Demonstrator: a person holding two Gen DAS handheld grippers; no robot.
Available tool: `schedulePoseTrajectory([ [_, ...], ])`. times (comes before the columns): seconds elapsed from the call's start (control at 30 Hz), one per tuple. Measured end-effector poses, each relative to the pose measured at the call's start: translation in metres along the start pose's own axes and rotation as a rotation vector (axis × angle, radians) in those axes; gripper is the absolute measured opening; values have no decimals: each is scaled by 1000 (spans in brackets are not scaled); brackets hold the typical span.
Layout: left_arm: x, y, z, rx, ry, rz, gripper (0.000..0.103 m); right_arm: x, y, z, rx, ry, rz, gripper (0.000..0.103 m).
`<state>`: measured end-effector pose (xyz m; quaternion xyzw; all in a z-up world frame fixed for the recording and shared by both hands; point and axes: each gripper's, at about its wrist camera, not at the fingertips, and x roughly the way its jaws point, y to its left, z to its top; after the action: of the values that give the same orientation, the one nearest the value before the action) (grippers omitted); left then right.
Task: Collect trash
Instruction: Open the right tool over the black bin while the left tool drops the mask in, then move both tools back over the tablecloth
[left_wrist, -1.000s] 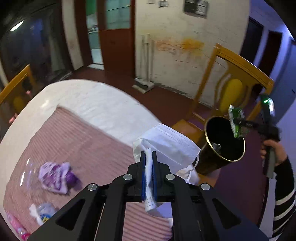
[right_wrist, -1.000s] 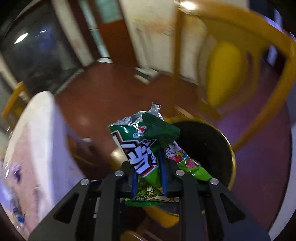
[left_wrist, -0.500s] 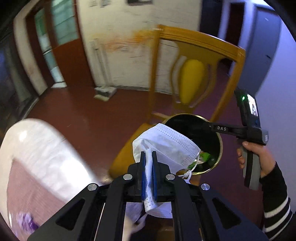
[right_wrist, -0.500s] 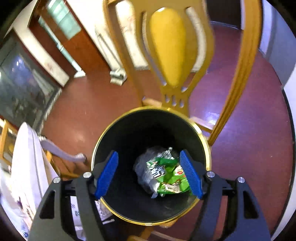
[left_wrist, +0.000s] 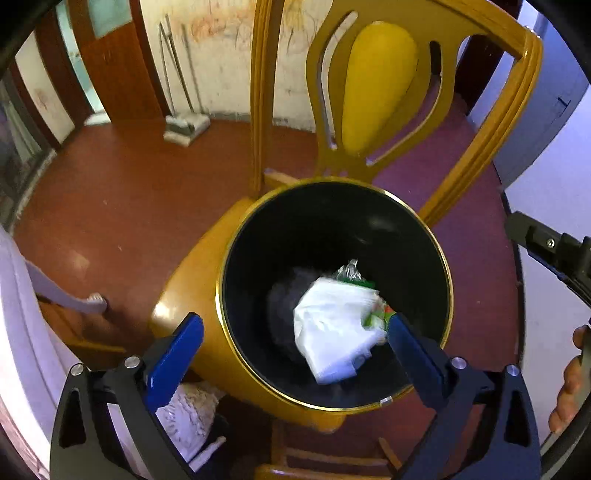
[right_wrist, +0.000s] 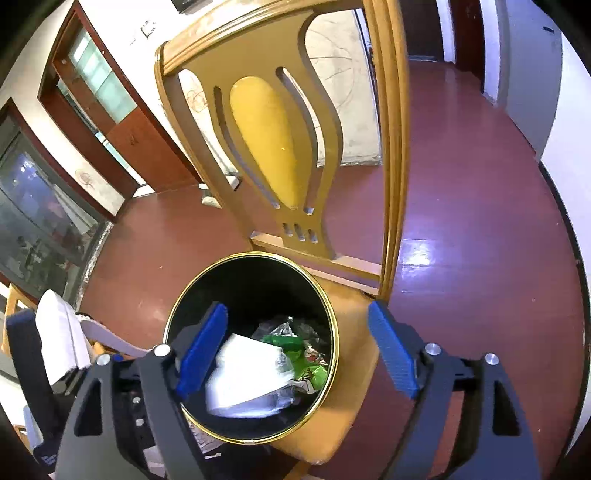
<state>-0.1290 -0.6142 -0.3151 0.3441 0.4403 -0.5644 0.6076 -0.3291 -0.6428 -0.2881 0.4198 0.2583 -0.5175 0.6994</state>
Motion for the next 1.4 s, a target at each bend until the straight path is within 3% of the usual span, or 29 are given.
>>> schedulePoseTrajectory([
  [0.13, -3, 2, -1, -11, -7, -26, 97, 5, 5, 1, 13, 20, 17, 79],
  [0.53, -35, 10, -5, -1, -94, -12, 97, -8, 48, 0, -76, -3, 31, 81],
  [0.63, -50, 18, -11, 10, -144, 41, 97, -12, 65, -4, -118, -14, 32, 81],
  [0.77, -85, 44, -33, 8, -264, 185, 97, -20, 98, -15, -210, -36, 69, 81],
  [0.9, -139, 104, -82, -99, -384, 294, 97, -27, 147, -32, -301, -9, 183, 81],
  [1.13, -235, 197, -185, -345, -500, 420, 97, -51, 258, -79, -486, 54, 431, 81],
  [1.27, -300, 234, -249, -499, -578, 561, 97, -86, 329, -118, -633, 62, 588, 81],
  [1.4, -363, 251, -309, -629, -639, 754, 97, -133, 384, -157, -765, 34, 722, 82],
])
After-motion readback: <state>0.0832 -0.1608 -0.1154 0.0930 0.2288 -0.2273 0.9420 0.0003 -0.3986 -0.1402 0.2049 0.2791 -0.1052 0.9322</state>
